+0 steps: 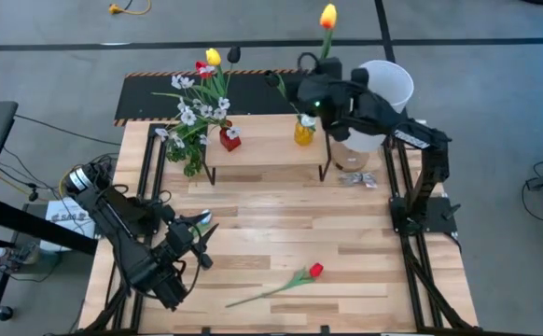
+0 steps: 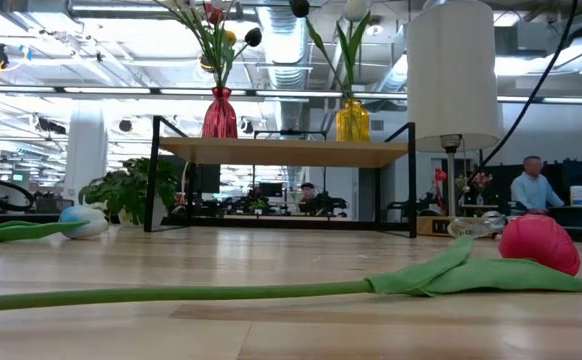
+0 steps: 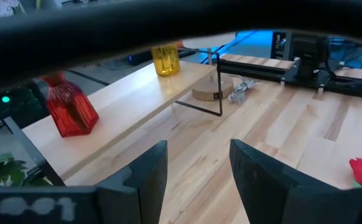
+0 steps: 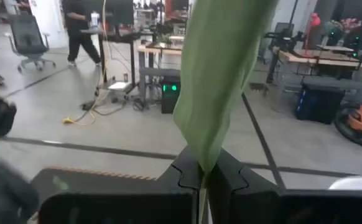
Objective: Pick and place flowers into a vace then onto a shelf
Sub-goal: Put the yellow flower into the yellow vase on the shelf, then put the red flower into the yellow vase on the shelf
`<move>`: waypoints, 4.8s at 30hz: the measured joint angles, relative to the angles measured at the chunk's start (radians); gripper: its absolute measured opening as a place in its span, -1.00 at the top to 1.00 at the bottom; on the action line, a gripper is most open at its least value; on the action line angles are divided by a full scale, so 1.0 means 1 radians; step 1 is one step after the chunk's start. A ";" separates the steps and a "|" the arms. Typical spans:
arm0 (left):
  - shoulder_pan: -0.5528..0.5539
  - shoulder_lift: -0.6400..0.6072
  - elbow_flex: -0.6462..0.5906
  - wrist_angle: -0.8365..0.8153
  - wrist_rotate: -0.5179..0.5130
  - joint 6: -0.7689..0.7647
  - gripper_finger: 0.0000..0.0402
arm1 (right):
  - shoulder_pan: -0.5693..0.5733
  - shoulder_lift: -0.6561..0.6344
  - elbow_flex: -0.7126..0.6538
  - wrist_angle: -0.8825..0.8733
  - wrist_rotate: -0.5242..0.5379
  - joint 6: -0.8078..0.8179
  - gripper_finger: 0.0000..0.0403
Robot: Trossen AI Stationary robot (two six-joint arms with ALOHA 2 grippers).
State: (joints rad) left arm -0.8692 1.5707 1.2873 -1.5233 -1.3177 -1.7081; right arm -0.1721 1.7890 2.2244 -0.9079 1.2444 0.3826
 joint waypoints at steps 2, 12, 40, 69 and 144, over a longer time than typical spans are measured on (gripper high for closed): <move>0.000 0.000 0.000 0.000 0.000 0.000 0.18 | 0.004 -0.002 -0.034 0.003 0.005 0.043 1.00; -0.002 0.000 0.000 0.004 0.038 0.043 0.18 | -0.001 -0.003 -0.119 -0.015 -0.008 0.198 1.00; -0.002 0.001 0.000 0.007 0.037 0.048 0.18 | -0.007 0.000 -0.122 -0.199 -0.054 0.443 1.00; -0.002 0.001 0.000 0.015 0.038 0.048 0.18 | -0.007 0.000 -0.122 -0.248 -0.103 0.482 0.54; 0.191 0.127 0.000 1.092 1.031 0.984 0.18 | 1.215 0.466 -0.099 -0.419 -1.237 1.080 0.47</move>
State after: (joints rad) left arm -0.6787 1.6978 1.2869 -0.4315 -0.2864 -0.7239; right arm 1.0425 2.2552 2.1250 -1.3271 0.0070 1.4621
